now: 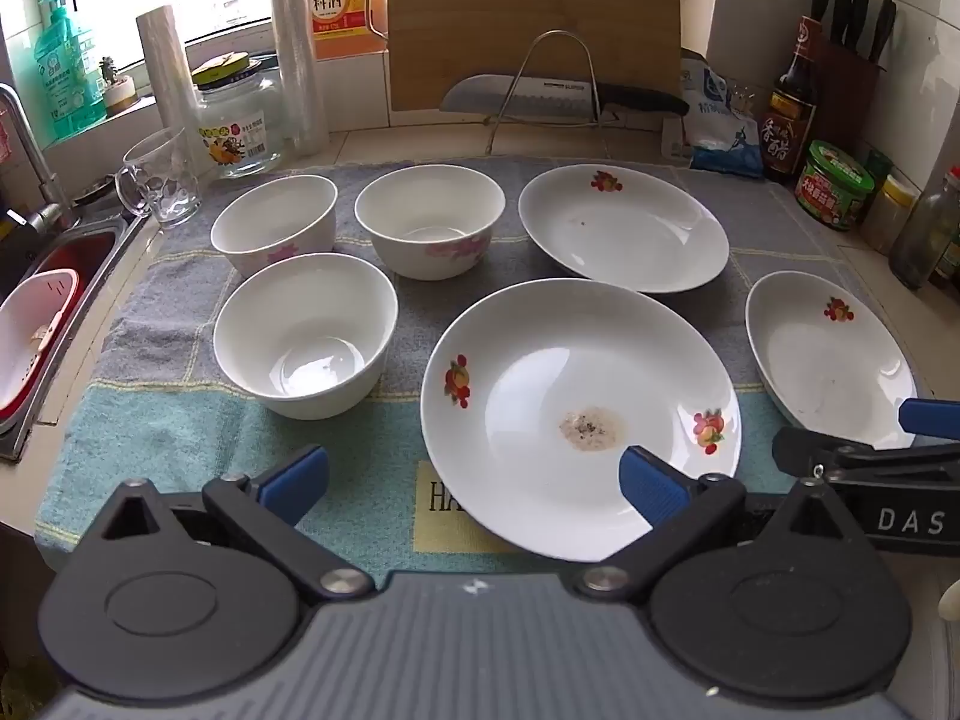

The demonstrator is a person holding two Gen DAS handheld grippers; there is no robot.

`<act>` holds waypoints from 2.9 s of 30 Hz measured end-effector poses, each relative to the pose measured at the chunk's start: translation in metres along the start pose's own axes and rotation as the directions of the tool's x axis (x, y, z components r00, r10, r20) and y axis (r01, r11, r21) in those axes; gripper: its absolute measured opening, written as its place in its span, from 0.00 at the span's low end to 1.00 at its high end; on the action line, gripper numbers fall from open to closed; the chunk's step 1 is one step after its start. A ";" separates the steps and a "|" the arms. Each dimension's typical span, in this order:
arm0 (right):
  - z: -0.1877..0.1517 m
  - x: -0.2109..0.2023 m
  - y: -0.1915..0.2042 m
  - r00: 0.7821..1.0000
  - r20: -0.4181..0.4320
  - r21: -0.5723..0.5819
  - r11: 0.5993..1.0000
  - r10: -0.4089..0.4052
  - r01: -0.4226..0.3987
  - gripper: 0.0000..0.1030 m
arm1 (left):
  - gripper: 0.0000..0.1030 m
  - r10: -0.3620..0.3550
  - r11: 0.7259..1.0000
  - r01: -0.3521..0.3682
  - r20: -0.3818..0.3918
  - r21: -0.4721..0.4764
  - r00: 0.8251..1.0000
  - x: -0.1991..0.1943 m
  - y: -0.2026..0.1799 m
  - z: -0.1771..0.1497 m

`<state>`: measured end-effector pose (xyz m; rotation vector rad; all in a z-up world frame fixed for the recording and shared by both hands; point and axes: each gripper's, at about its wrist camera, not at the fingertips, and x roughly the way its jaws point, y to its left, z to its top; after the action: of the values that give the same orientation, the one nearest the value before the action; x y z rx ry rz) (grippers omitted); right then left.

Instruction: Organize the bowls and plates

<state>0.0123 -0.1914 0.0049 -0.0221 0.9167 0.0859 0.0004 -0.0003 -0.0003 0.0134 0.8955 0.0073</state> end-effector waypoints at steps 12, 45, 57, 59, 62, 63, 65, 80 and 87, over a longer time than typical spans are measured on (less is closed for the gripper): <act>-0.001 -0.001 0.000 1.000 0.001 0.006 1.000 0.003 -0.003 1.00 | 0.99 -0.007 1.000 0.007 0.006 -0.006 1.000 -0.002 0.000 0.003; 0.004 -0.005 -0.003 1.000 0.017 -0.003 1.000 0.000 0.000 1.00 | 0.99 0.002 1.000 -0.002 0.031 0.005 1.000 -0.008 -0.006 0.005; 0.004 -0.006 -0.001 1.000 0.022 -0.007 1.000 -0.003 0.003 1.00 | 0.99 0.002 1.000 -0.002 0.030 0.005 1.000 -0.008 -0.006 0.005; 0.003 -0.006 -0.001 1.000 0.022 -0.008 1.000 -0.003 0.003 1.00 | 0.99 0.002 1.000 -0.002 0.030 0.004 1.000 -0.008 -0.006 0.005; 0.003 -0.006 -0.001 1.000 0.022 -0.008 1.000 -0.003 0.003 1.00 | 0.99 0.002 1.000 -0.002 0.030 0.004 1.000 -0.009 -0.006 0.005; 0.003 -0.006 -0.001 1.000 0.022 -0.008 1.000 -0.003 0.003 1.00 | 0.99 0.002 1.000 -0.002 0.030 0.004 1.000 -0.009 -0.006 0.006; 0.003 -0.006 -0.001 1.000 0.022 -0.008 1.000 -0.003 0.003 1.00 | 0.99 0.002 1.000 -0.002 0.030 0.004 1.000 -0.009 -0.006 0.006; 0.004 -0.009 -0.003 0.999 0.032 -0.009 1.000 -0.009 0.010 1.00 | 0.99 -0.001 1.000 0.000 0.036 0.011 0.999 -0.012 -0.007 0.006; 0.003 -0.010 0.000 0.999 0.035 -0.010 1.000 -0.018 0.018 1.00 | 0.99 -0.007 1.000 0.007 0.035 0.012 0.999 -0.011 -0.005 0.006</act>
<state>0.0085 -0.1915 0.0144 -0.0386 0.8813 0.0743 -0.0014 -0.0056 0.0119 0.0216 0.8605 -0.0048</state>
